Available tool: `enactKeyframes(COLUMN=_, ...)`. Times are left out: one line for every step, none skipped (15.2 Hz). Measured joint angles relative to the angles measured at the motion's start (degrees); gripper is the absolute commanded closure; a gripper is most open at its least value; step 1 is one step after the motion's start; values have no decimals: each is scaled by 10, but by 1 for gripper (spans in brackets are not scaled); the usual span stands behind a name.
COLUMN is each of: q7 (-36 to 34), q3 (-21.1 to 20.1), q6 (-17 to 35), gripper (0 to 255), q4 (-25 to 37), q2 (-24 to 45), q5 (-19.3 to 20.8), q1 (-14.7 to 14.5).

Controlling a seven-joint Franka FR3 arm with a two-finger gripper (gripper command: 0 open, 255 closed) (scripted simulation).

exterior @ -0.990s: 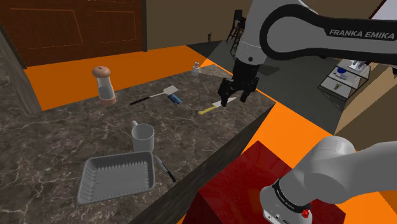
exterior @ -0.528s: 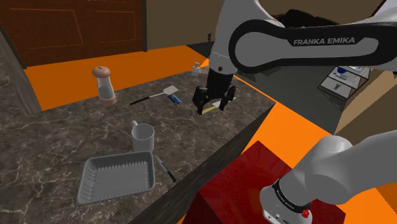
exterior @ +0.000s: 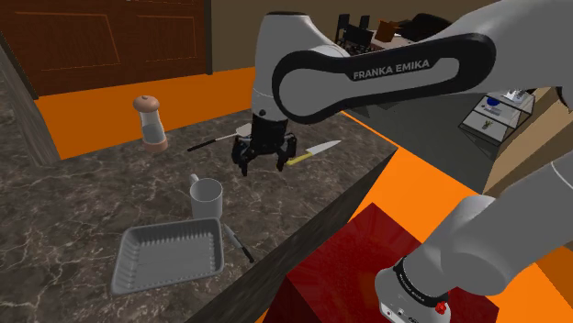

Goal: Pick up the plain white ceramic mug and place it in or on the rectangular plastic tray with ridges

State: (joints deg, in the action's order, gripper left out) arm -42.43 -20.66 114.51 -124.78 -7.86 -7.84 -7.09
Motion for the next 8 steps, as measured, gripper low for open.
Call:
enactKeyframes(q7=-13, q3=-5, q6=7, gripper=0, q4=11, q2=17, q5=4, q1=-2)
enactKeyframes(q7=-28, q3=-11, q6=15, gripper=0, q4=27, q2=42, q5=11, q1=-4)
enactKeyframes(q7=-45, q3=-17, q6=23, gripper=0, q4=45, q2=67, q5=19, q1=-8)
enactKeyframes(q7=-58, q3=-20, q6=29, gripper=0, q4=58, q2=87, q5=26, q1=-11)
enactKeyframes(q7=-76, q3=-26, q6=31, gripper=0, q4=79, q2=110, q5=34, q1=-17)
enactKeyframes(q7=-88, q3=-27, q6=33, gripper=0, q4=98, q2=132, q5=43, q1=-20)
enactKeyframes(q7=-103, q3=-30, q6=34, gripper=0, q4=115, q2=150, q5=50, q1=-25)
enactKeyframes(q7=-111, q3=-30, q6=36, gripper=0, q4=127, q2=164, q5=55, q1=-29)
